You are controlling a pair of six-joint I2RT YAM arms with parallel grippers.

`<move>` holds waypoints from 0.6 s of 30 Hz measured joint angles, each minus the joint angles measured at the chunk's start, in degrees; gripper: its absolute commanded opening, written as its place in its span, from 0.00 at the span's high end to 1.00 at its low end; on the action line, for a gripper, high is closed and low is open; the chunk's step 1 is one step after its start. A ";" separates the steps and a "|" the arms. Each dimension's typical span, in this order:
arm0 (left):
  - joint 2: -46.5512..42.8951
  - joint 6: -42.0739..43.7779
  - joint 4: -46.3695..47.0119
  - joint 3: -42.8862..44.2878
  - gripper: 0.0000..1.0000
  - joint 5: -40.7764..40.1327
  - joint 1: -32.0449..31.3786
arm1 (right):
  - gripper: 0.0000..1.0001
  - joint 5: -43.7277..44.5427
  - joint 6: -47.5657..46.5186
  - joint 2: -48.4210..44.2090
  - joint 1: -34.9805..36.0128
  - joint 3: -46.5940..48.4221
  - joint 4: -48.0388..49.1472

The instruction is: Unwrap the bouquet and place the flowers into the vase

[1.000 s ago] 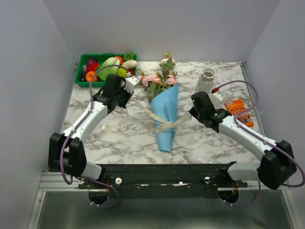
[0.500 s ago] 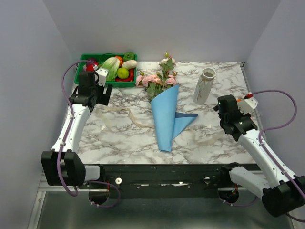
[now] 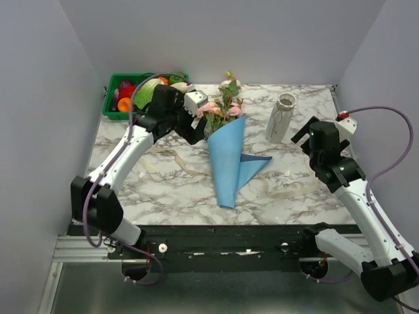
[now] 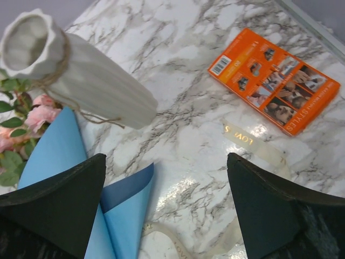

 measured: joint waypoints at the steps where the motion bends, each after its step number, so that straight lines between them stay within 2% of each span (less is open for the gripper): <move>1: 2.27 0.02 0.66 0.79 0.01 1.20 -0.44 | 0.00 -1.33 -0.90 -0.66 0.00 -0.37 1.01; 9: 25.24 1.79 2.99 10.60 0.01 9.51 -2.01 | 0.03 -8.76 -5.70 -3.06 0.90 -5.20 7.08; 13: 31.28 2.80 3.45 14.38 0.01 11.08 -2.16 | 0.05 -10.49 -6.82 -3.10 1.95 -6.73 8.22; 18: 34.45 3.98 3.56 17.55 0.01 12.87 -2.16 | 0.08 -12.39 -7.21 -3.45 2.56 -6.86 9.77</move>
